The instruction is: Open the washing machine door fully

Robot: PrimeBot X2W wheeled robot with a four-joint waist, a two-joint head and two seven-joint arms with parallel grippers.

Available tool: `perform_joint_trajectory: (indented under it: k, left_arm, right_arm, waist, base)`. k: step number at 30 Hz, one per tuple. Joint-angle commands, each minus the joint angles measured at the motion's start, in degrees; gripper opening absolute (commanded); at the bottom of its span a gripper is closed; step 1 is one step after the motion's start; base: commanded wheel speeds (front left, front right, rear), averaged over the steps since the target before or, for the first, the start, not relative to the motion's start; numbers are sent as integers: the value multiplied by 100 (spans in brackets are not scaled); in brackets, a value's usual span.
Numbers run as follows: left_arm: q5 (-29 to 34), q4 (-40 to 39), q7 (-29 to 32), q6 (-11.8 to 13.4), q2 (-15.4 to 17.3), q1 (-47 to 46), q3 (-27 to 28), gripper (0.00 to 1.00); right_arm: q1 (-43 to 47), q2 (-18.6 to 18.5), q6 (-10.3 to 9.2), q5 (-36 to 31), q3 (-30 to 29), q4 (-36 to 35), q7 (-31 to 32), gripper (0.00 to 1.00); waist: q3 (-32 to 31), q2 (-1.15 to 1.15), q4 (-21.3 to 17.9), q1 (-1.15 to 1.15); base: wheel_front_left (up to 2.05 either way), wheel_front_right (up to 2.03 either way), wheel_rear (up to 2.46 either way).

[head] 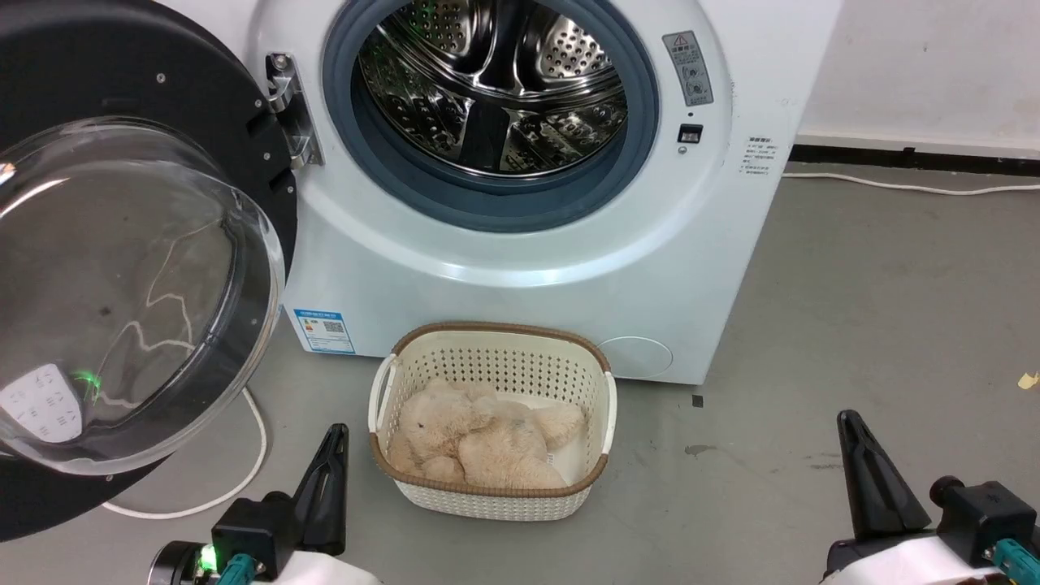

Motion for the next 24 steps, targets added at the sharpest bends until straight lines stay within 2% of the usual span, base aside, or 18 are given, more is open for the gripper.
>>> perform_joint_trajectory:
  k: [1,24]
  left_arm:
    - [66,12,39,-24,-28,-91,50,0]
    - [341,32,286,-104,-182,-169,284,0]
  right_arm:
    - [-84,1,1,-61,13,30,33,0]
    - [-187,2,2,-239,73,74,256,0]
  waist:
    - [-1,0,-4,0]
    - [-22,0,-79,0]
  base:
    - [0,0,0]
    - [0,0,0]
